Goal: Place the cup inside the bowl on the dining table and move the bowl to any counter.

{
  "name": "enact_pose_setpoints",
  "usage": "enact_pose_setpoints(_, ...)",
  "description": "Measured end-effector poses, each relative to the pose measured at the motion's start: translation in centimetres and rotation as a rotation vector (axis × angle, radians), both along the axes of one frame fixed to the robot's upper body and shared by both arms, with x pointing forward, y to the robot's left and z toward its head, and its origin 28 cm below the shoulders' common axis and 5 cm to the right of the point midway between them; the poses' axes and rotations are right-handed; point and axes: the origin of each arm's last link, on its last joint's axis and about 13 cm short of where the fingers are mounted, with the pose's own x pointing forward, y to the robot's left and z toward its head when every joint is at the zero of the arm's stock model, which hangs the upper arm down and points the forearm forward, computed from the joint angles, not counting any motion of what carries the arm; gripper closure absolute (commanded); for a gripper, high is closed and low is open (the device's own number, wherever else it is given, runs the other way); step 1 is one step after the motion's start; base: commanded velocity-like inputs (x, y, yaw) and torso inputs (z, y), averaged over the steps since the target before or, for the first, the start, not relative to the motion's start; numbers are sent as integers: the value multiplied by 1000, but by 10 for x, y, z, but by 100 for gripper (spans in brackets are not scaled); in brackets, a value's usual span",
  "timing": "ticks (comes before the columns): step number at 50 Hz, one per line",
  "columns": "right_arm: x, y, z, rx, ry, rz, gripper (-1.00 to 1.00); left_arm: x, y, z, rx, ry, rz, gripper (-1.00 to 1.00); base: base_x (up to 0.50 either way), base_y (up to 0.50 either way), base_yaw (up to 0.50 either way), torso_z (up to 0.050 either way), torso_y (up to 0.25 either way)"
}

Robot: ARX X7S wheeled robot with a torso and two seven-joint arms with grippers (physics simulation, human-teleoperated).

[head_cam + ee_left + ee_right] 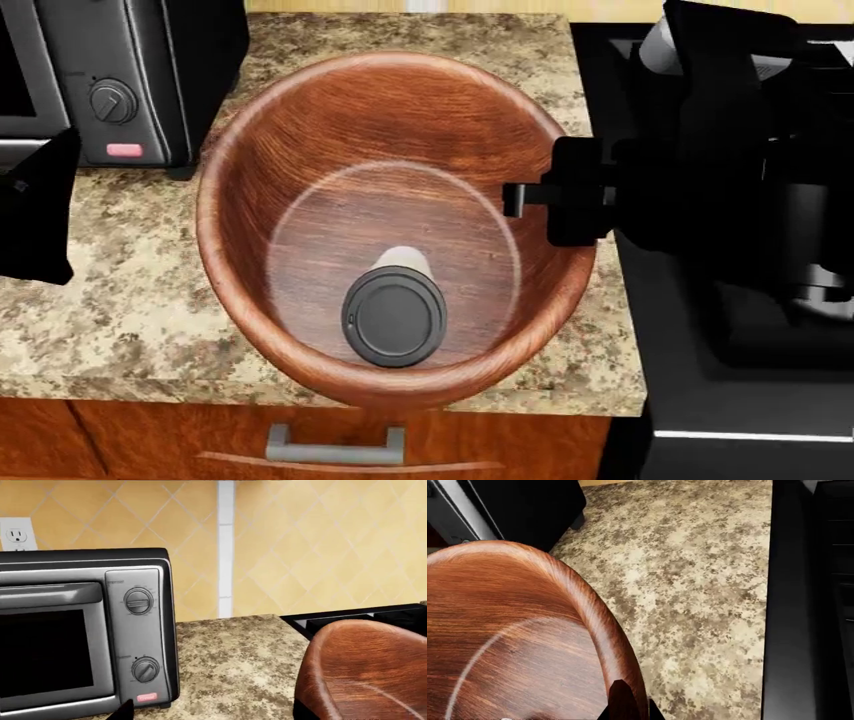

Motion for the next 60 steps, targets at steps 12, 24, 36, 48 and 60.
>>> enact_pose_setpoints(12, 3, 0, -7, -6, 20, -7, 100, -5, -1, 1, 6, -4, 2, -100, 255, 2, 0, 0, 2)
enact_pose_setpoints(24, 9, 5, -17, -11, 42, -5, 100, -9, 0, 1, 10, -7, 1, -100, 187, 1, 0, 0, 1)
enact_pose_setpoints(36, 24, 10, -26, -8, 63, -13, 100, -12, 0, 2, 14, -10, 0, -100, 0, 0, 0, 1, 1)
enact_pose_setpoints(48, 47, 21, -39, -3, 94, -24, 100, -12, -1, 1, 14, -10, -1, -100, 0, 0, 0, 0, 0)
enact_pose_setpoints(60, 61, 27, -53, -18, 121, -45, 100, -12, 0, -1, 12, -8, 4, -100, 0, 0, 0, 0, 0)
